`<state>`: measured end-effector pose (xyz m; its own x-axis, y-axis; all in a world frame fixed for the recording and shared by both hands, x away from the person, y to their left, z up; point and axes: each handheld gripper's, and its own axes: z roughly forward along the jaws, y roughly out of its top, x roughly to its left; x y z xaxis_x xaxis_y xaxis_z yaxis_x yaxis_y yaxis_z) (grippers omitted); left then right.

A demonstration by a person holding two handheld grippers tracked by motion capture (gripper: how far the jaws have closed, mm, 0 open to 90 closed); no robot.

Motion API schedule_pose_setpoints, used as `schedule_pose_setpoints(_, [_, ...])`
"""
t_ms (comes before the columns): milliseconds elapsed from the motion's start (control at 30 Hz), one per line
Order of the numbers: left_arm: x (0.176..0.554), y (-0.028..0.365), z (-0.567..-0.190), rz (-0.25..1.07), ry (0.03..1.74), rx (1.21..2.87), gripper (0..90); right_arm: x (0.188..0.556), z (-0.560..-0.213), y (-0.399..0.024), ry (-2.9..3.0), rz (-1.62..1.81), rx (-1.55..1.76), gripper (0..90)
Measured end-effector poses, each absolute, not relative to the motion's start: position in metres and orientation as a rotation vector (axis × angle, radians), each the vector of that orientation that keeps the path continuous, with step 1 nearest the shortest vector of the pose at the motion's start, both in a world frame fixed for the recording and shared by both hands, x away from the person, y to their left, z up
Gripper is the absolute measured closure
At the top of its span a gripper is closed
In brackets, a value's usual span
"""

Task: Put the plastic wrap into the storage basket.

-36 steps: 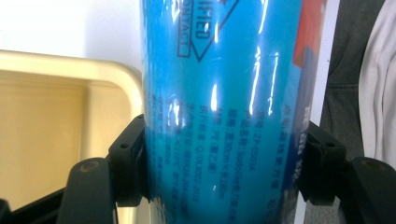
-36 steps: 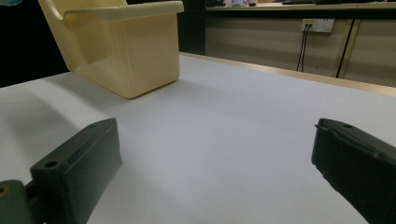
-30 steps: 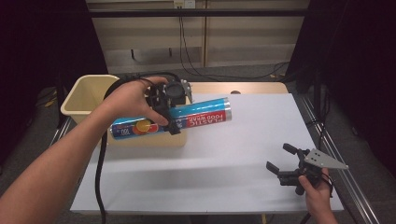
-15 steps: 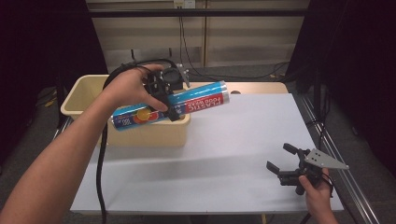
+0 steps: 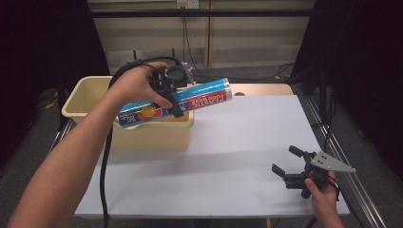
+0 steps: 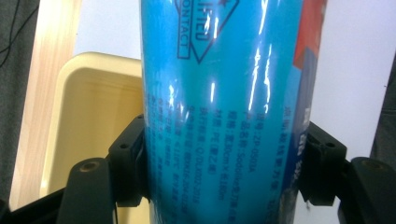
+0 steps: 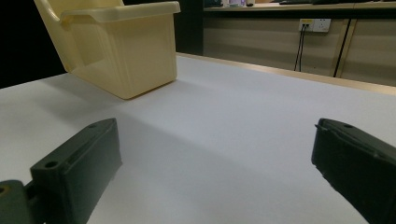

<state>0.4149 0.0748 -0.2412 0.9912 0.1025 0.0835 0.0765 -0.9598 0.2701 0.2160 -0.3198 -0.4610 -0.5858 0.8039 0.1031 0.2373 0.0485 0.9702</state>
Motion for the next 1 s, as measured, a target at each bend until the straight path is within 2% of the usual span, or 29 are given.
schedule_pose_setpoints(1000, [0.441, 0.079, -0.253, 0.232, 0.115, 2.897, 32.2, 0.217, -0.462, -0.32, 1.857, 1.562, 1.042, 0.9])
